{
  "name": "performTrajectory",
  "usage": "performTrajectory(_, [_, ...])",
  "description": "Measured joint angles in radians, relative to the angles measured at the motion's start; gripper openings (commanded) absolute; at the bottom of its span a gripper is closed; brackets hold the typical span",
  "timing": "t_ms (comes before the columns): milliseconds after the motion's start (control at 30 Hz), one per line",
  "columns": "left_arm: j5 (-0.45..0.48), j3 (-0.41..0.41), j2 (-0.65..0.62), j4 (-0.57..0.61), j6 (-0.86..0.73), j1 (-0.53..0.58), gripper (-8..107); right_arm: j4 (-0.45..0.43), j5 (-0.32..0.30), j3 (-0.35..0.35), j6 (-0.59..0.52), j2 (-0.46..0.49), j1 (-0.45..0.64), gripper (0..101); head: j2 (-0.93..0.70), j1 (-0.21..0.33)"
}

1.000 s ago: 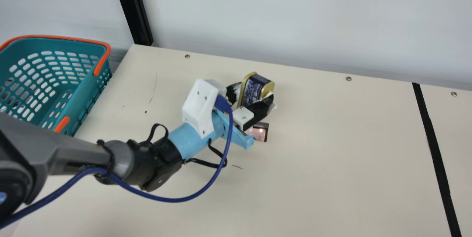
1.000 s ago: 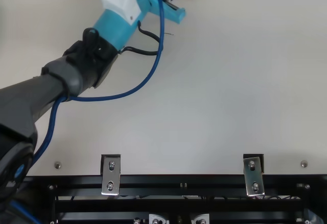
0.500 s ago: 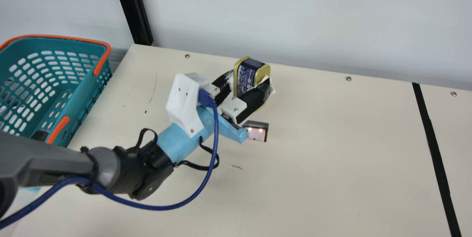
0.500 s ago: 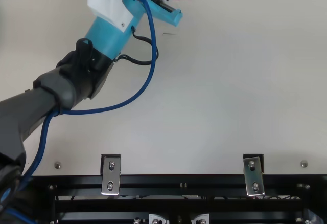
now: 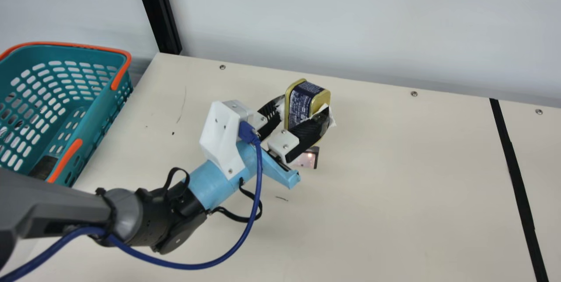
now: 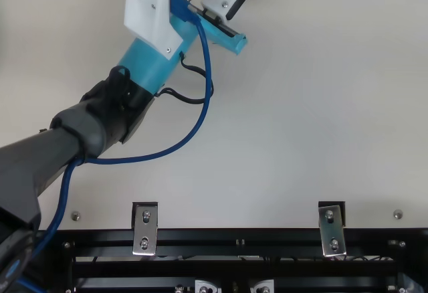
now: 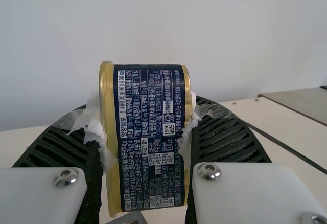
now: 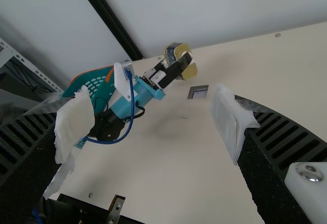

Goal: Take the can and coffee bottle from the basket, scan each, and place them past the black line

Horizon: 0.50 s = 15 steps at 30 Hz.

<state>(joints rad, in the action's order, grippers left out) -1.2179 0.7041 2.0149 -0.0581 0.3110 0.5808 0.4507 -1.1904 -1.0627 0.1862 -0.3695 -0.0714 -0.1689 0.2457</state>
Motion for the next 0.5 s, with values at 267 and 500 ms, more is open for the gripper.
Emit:
performTrajectory(267, [0.075, 0.011, -0.088, 0.003, -0.055, -0.011, 10, 0.0, 0.0, 0.0, 0.0, 0.0, 0.0, 101, 0.0, -0.005])
performTrajectory(500, [0.31, 0.1, -0.277, -0.076, -0.118, -0.065, 10, 0.0, 0.0, 0.0, 0.0, 0.0, 0.0, 101, 0.0, 0.0])
